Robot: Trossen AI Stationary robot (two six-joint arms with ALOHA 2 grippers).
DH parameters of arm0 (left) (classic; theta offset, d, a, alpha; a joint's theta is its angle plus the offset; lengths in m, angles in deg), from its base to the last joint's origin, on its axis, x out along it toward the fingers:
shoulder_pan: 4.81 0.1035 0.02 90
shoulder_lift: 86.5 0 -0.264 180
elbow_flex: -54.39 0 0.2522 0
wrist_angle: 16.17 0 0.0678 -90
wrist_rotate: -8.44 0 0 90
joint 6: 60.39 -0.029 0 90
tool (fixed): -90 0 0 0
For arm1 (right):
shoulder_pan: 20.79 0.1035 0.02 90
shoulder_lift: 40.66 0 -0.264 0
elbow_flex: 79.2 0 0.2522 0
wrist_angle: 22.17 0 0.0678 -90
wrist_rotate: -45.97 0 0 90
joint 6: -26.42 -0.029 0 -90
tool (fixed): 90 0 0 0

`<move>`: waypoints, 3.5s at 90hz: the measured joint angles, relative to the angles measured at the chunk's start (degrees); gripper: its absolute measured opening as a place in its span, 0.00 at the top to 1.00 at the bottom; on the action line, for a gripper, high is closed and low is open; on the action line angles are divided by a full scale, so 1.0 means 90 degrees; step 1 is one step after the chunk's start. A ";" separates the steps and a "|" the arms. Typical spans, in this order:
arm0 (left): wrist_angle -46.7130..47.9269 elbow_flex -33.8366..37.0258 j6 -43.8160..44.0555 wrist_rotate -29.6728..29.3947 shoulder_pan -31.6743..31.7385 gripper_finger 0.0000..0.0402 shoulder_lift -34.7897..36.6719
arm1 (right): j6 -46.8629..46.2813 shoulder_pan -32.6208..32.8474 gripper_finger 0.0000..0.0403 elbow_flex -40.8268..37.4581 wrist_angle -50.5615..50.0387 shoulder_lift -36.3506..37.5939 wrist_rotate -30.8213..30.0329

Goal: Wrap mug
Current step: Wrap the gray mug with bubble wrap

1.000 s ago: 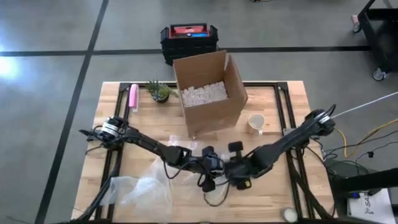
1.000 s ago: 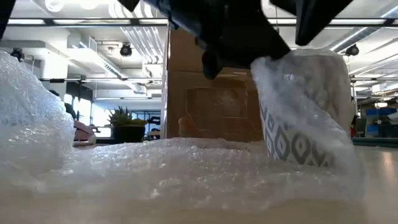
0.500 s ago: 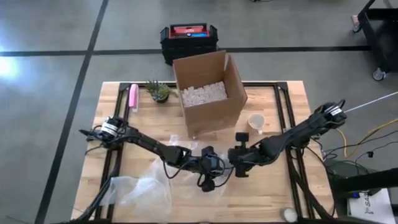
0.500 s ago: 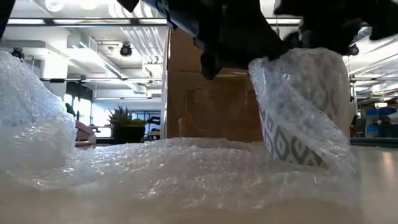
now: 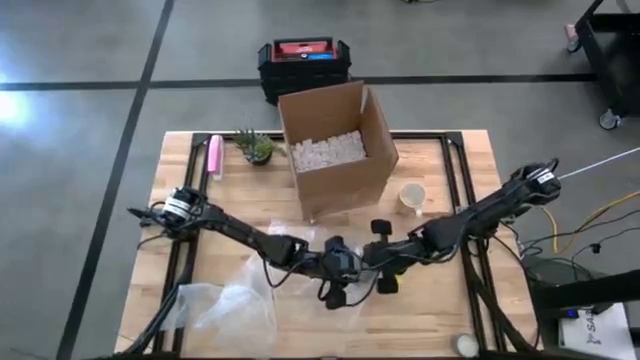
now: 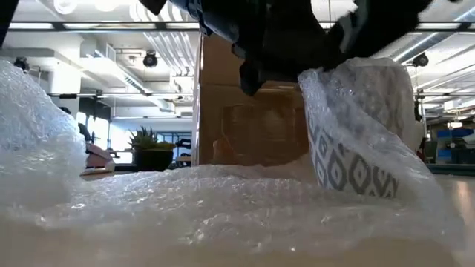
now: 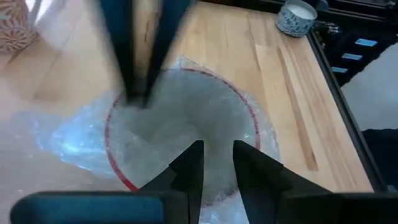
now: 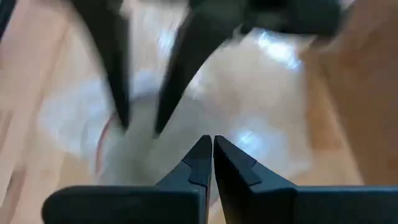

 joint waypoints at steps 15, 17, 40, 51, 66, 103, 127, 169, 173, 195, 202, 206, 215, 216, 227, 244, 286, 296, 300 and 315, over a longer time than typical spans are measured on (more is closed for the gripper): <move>0.0005 -0.0002 0.0050 0.0000 0.0014 0.81 0.0004 | -0.0006 -0.0006 0.99 -0.0021 0.0025 -0.0449 -0.0029; 0.0005 -0.0002 0.0057 -0.0006 0.0017 0.81 0.0005 | -0.0006 -0.0005 0.99 -0.0020 0.0053 -0.0496 -0.0048; -0.0031 -0.0005 0.0063 -0.0036 0.0029 0.81 0.0015 | -0.0006 -0.0032 1.00 0.0006 0.0341 -0.1004 -0.0019; -0.0034 -0.0007 0.0061 -0.0032 0.0027 0.81 0.0015 | 0.0061 -0.0034 1.00 0.0144 0.0222 -0.1059 0.0011; 0.0059 -0.0002 0.0067 -0.0003 0.0017 0.81 0.0015 | 0.0224 -0.0019 1.00 0.0870 -0.0886 -0.0944 0.0013; 0.0099 0.0010 0.0086 -0.0046 0.0010 0.81 0.0017 | 0.0176 0.0001 0.99 0.1306 -0.1584 -0.1177 -0.0528; 0.0064 -0.0002 0.0062 -0.0035 0.0022 0.81 0.0019 | 0.0130 0.0041 0.99 0.1108 -0.1417 -0.1603 -0.0553; 0.0103 -0.0012 0.0041 0.0021 0.0021 0.81 0.0017 | 0.0441 0.0022 0.99 0.1370 -0.1471 -0.1576 -0.0210; 0.0085 -0.0007 0.0033 0.0003 0.0019 0.81 0.0017 | 0.0457 0.0027 0.99 0.1501 -0.1709 -0.1502 -0.0143; 0.0087 -0.0012 0.0044 0.0014 0.0012 0.81 0.0002 | 0.0234 0.0019 0.99 0.2132 -0.2919 -0.0969 -0.0026; 0.0126 -0.0002 0.0049 0.0033 0.0016 0.81 0.0017 | 0.0208 0.0034 0.99 0.2096 -0.2959 -0.0945 0.0429; 0.0121 -0.0002 0.0051 0.0032 0.0022 0.81 0.0017 | 0.0218 0.0041 0.99 0.2085 -0.2854 -0.0974 0.0643; 0.0127 -0.0002 0.0048 0.0030 0.0019 0.81 0.0019 | 0.0218 0.0035 0.99 0.2002 -0.2867 -0.0997 0.0707; 0.0127 -0.0002 0.0050 0.0030 0.0020 0.81 0.0019 | 0.0216 0.0034 0.99 0.1982 -0.2848 -0.1004 0.0703; 0.0112 -0.0002 0.0046 -0.0006 0.0022 0.81 0.0019 | 0.0203 0.0029 0.99 0.1758 -0.2690 -0.1229 0.0664; 0.0075 0.0000 0.0046 -0.0005 0.0024 0.81 0.0045 | 0.0208 0.0022 0.99 0.1689 -0.2533 -0.1517 0.0603; 0.1733 -0.0131 0.0189 -0.0004 -0.0094 0.81 0.1264 | 0.0131 0.0065 0.99 0.2172 -0.3032 -0.0949 0.0504; 0.3432 -0.0131 0.0798 -0.0001 -0.0151 0.81 0.1644 | -0.0494 0.0277 0.99 0.2167 -0.3516 -0.0506 0.0499; 0.4178 -0.0129 0.1063 0.0000 -0.0173 0.81 0.1754 | -0.0833 0.0428 0.99 0.2157 -0.3705 -0.0320 0.0504; 0.5857 0.0028 0.1876 -0.0007 -0.0204 0.81 0.1834 | -0.2102 0.1185 0.99 0.1837 -0.3699 0.0194 0.0142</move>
